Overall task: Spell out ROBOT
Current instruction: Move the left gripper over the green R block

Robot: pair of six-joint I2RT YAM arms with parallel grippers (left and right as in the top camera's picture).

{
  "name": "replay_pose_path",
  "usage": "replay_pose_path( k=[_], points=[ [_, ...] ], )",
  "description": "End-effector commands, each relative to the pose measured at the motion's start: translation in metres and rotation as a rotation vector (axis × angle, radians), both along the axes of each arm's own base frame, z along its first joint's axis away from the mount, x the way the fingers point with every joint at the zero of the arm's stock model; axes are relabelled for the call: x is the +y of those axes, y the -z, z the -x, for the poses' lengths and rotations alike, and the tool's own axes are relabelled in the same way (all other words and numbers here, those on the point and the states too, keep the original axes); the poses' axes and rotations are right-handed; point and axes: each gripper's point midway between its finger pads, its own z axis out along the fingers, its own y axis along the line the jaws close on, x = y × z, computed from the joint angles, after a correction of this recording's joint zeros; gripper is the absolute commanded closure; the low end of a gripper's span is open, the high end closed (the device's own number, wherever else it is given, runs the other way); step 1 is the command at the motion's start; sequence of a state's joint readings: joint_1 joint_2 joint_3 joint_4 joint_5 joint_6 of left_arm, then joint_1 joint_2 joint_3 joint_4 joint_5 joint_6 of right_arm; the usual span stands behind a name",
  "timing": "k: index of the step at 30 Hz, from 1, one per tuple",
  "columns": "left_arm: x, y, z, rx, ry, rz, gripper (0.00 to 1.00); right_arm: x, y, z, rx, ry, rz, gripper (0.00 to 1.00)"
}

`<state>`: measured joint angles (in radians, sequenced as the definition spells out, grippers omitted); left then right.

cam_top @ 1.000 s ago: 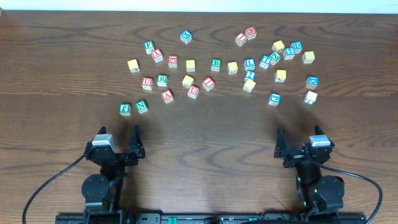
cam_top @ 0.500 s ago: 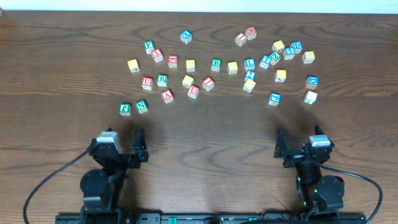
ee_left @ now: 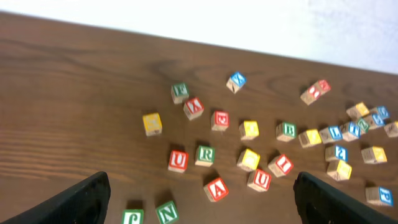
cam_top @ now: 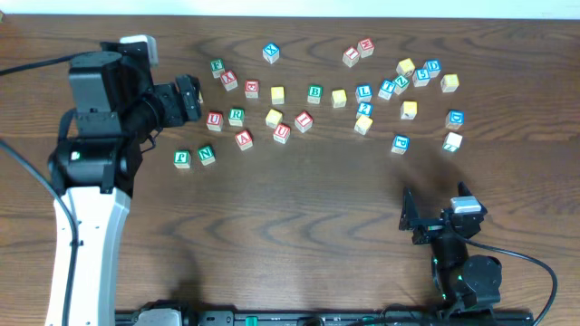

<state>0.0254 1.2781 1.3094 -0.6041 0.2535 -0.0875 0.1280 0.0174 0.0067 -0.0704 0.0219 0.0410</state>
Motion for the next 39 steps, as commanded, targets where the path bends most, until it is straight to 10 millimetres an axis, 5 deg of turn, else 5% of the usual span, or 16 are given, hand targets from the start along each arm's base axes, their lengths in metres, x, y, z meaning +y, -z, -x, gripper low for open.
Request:
replay_pose_path(
  k=[1, 6, 10, 18, 30, 33, 39],
  points=[
    [-0.018, -0.003, 0.003, 0.009, 0.095, 0.061, 0.07, -0.002, 0.0, 0.0, 0.0, 0.01, -0.007, 0.01],
    [-0.026, -0.002, 0.004, 0.005, 0.156, 0.064, 0.07, -0.002, 0.0, 0.0, 0.0, 0.01, -0.007, 0.01],
    [-0.013, 0.024, -0.002, 0.141, 0.089, 0.025, 0.07, -0.002, 0.0, 0.0, 0.0, 0.01, -0.007, 0.01],
    [-0.02, 0.034, -0.051, 0.288, 0.084, -0.017, 0.07, -0.002, 0.0, 0.0, 0.0, 0.01, -0.007, 0.01],
    [-0.019, 0.049, -0.055, 0.325, 0.073, -0.04, 0.07, -0.002, 0.0, 0.0, 0.0, 0.01, -0.007, 0.01],
    [-0.011, 0.063, -0.05, 0.374, -0.014, -0.213, 0.07, -0.002, 0.0, 0.0, 0.0, 0.01, -0.007, 0.01],
    [-0.043, 0.11, -0.065, 0.444, 0.018, -0.328, 0.07, -0.002, 0.0, 0.0, 0.0, 0.01, -0.007, 0.01]
  ],
)
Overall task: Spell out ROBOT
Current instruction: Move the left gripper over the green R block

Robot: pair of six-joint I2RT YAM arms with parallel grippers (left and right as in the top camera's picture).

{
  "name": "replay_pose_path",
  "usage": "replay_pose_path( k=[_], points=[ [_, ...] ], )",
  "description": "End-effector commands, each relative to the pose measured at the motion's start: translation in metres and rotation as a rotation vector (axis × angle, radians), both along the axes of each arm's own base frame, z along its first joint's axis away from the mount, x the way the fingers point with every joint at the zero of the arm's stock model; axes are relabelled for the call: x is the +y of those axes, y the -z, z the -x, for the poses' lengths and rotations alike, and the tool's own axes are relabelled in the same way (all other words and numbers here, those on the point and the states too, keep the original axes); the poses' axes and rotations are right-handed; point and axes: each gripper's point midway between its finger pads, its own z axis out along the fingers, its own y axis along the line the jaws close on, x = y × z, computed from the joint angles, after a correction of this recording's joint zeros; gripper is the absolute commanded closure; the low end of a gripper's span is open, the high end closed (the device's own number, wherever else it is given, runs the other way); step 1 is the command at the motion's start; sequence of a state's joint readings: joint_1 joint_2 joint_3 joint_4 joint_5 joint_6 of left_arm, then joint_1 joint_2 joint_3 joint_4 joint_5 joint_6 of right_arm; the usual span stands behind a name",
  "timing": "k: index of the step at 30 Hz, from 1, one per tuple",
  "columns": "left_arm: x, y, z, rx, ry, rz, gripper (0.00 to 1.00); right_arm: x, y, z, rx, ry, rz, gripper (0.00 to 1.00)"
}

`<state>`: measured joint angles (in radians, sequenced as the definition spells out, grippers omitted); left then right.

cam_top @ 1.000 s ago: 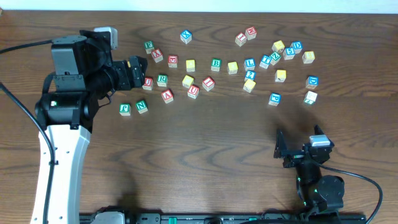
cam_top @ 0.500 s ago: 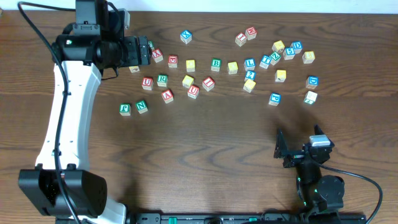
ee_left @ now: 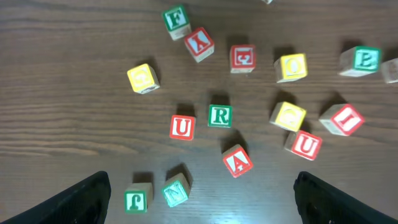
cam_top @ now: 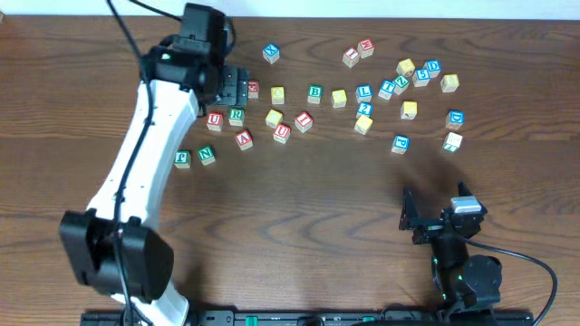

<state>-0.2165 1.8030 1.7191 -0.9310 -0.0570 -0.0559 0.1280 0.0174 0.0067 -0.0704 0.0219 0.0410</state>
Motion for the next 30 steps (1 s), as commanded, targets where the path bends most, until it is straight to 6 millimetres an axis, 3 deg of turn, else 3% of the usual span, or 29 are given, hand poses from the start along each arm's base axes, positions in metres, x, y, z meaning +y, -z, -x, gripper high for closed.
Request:
replay_pose_path(
  k=[1, 5, 11, 15, 16, 26, 30],
  points=[
    [0.009, 0.027, -0.01, 0.052, -0.041, -0.042, 0.07, -0.002, 0.0, 0.0, 0.0, 0.01, -0.007, 0.01],
    [0.0, 0.054, -0.018, 0.099, -0.034, -0.011, 0.07, -0.002, 0.0, 0.0, 0.0, 0.01, -0.007, 0.01],
    [-0.015, 0.062, -0.028, 0.086, -0.006, 0.063, 0.07, -0.002, 0.0, 0.0, 0.0, 0.01, -0.007, 0.01],
    [-0.016, 0.101, -0.027, 0.173, -0.024, 0.057, 0.08, -0.002, 0.0, 0.0, 0.0, 0.01, -0.007, 0.01],
    [-0.024, 0.111, -0.025, 0.205, -0.007, 0.098, 0.07, -0.002, 0.0, 0.0, 0.0, 0.01, -0.007, 0.01],
    [-0.029, 0.116, -0.03, 0.196, 0.002, 0.12, 0.08, -0.002, 0.0, 0.0, 0.0, 0.01, -0.007, 0.01],
    [-0.028, 0.133, -0.026, 0.236, -0.001, 0.112, 0.09, -0.002, 0.0, 0.0, 0.0, 0.01, -0.007, 0.01]
  ],
)
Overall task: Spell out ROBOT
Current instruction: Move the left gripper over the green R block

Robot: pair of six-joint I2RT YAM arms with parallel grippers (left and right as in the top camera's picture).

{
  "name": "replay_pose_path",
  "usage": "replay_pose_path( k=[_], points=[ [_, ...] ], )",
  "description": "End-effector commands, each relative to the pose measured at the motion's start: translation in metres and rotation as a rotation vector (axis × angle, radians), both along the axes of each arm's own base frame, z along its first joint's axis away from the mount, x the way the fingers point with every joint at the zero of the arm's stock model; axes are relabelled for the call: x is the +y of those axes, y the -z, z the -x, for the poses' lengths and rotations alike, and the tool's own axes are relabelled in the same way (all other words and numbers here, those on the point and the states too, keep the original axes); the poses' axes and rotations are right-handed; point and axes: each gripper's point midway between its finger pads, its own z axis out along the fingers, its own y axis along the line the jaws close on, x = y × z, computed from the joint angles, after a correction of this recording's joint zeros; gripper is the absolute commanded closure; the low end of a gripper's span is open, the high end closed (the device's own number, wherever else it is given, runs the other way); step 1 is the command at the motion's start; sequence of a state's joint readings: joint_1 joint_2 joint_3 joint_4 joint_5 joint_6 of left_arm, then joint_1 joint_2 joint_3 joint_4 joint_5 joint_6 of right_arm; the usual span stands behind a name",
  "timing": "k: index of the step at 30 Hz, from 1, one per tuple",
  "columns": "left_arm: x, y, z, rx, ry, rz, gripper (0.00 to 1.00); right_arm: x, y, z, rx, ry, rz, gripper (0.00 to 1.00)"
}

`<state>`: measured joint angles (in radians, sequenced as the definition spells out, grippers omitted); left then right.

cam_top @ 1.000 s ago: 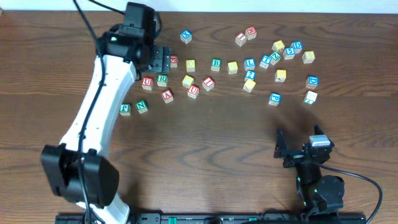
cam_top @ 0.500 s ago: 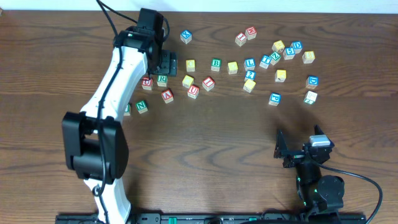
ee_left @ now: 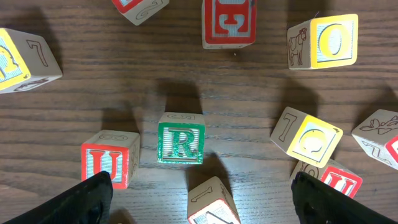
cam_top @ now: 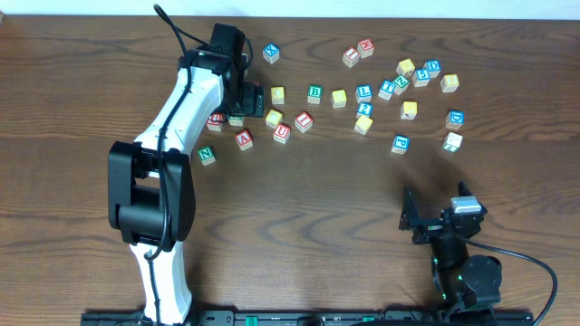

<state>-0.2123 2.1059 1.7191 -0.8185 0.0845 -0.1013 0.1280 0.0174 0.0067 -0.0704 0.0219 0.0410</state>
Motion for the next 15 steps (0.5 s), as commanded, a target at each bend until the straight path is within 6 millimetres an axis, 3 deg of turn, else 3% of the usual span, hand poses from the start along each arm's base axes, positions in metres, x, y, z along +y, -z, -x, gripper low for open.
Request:
replay_pose_path(
  k=[1, 6, 15],
  points=[
    [0.0, 0.012, 0.0, 0.028, -0.006, 0.005, 0.09, -0.002, 0.0, 0.0, 0.0, 0.01, -0.007, 0.01],
    [0.0, 0.028, -0.001, 0.05, -0.006, 0.0, 0.09, -0.002, 0.0, 0.0, 0.0, 0.01, -0.007, 0.01],
    [-0.001, 0.031, -0.005, 0.038, -0.006, 0.002, 0.14, -0.002, 0.0, 0.0, 0.0, 0.01, -0.007, 0.01]
  ],
)
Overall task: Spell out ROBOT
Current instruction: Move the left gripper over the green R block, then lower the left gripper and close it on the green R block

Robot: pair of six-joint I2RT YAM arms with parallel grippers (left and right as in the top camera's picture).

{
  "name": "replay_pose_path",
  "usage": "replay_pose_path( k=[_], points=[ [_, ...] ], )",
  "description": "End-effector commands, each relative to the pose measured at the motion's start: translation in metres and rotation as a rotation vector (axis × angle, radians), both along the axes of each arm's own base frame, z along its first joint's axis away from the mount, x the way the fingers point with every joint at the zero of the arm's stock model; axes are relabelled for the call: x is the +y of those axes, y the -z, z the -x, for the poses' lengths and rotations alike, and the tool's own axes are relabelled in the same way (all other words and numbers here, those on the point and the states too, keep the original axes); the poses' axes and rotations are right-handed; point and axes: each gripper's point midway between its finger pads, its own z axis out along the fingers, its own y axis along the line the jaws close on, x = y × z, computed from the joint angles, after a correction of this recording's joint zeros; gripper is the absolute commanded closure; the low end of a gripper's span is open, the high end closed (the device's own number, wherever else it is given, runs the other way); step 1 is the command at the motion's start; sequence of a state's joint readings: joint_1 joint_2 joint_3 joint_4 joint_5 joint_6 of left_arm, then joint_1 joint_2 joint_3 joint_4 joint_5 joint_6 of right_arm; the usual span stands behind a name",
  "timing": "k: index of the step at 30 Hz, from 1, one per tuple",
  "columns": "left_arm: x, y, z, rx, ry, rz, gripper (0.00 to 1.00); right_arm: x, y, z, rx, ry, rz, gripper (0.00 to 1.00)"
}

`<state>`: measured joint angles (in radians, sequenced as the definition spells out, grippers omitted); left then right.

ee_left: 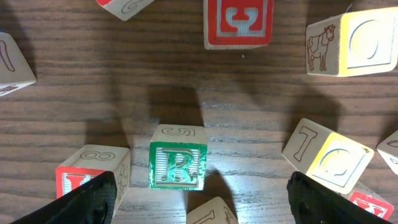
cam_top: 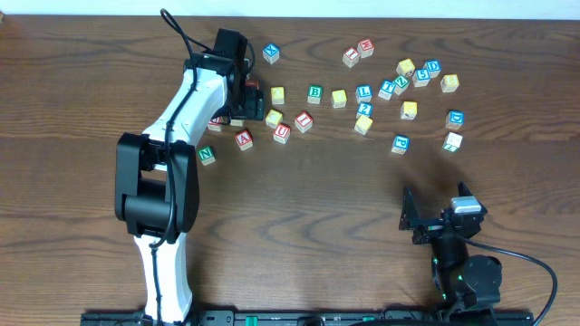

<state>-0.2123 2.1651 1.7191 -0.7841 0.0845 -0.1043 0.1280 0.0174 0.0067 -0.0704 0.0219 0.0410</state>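
The green R block (ee_left: 178,163) lies flat on the table in the left wrist view, letter up, centred between my left gripper's (ee_left: 202,208) two black fingertips (ee_left: 87,198). That gripper is open, low over the block and holding nothing. A red U block (ee_left: 84,169) touches the left fingertip's edge of view. Overhead, the left gripper (cam_top: 238,109) covers the R block. A yellow O block (ee_left: 354,40), a green B block (cam_top: 314,92) and another yellow block (ee_left: 328,158) lie nearby. My right gripper (cam_top: 412,217) rests at the table's front right.
A red block (ee_left: 238,22) sits just beyond the R and a pale block corner (ee_left: 211,214) just before it. Green N (cam_top: 207,155) and red A (cam_top: 244,139) lie to the front left. Several more blocks (cam_top: 408,77) spread along the far right.
My left gripper has come lower over the green R block, which now looks larger in the wrist view. It stays open. The right arm has not moved.
My left arm stood at the table's left, seeing the blocks from afar. Then it was above the left cluster, with R and U below. Then it was close over the R block, and now lower still, fingers either side. No block has moved.
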Motion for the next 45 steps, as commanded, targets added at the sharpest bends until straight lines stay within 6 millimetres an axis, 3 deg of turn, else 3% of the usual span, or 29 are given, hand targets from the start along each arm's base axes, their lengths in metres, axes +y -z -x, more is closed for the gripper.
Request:
replay_pose_path(
  k=[1, 32, 36, 40, 45],
  points=[
    [0.0, 0.007, 0.0, 0.014, -0.003, 0.006, 0.14, -0.002, 0.0, 0.0, 0.0, 0.01, -0.007, 0.01],
    [0.003, 0.033, -0.003, 0.037, -0.008, -0.018, 0.15, -0.002, 0.0, 0.0, 0.0, 0.01, -0.007, 0.01],
    [0.004, 0.033, -0.003, 0.036, -0.01, -0.025, 0.21, -0.002, 0.0, 0.0, 0.0, 0.01, -0.007, 0.01],
    [0.004, 0.033, -0.003, 0.036, -0.01, -0.025, 0.36, -0.002, 0.0, 0.0, 0.0, 0.01, -0.007, 0.01],
    [0.005, 0.033, -0.003, 0.037, -0.009, -0.025, 0.36, -0.002, 0.0, 0.0, 0.0, 0.01, -0.007, 0.01]
  ],
)
